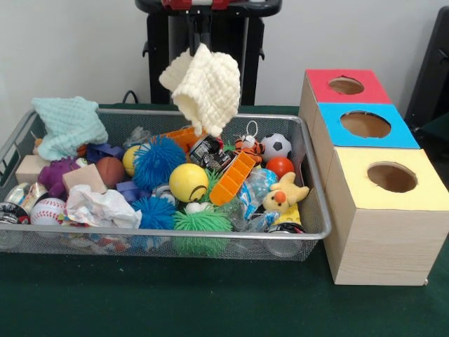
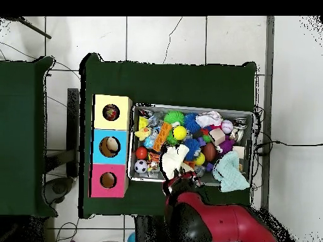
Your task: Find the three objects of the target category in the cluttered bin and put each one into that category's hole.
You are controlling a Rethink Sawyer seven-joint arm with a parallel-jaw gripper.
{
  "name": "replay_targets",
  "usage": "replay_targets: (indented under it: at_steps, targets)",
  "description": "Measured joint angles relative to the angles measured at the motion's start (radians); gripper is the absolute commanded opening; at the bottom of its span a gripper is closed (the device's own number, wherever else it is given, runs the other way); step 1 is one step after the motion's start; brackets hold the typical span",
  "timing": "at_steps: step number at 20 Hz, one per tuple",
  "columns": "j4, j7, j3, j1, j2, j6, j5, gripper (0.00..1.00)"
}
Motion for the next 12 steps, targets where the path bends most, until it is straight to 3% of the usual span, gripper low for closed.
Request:
replay_targets:
  at_steps: [6, 7, 12]
  targets:
    - [0.055, 0.0, 0.001, 0.0, -0.046, 0.0, 0.007, 0.0]
    - [0.067, 0.0, 0.001, 0.0, -0.05, 0.0, 0.007, 1.0]
    - [0.082, 0.0, 0.015, -0.003, -0.052, 0.0, 0.011, 1.0]
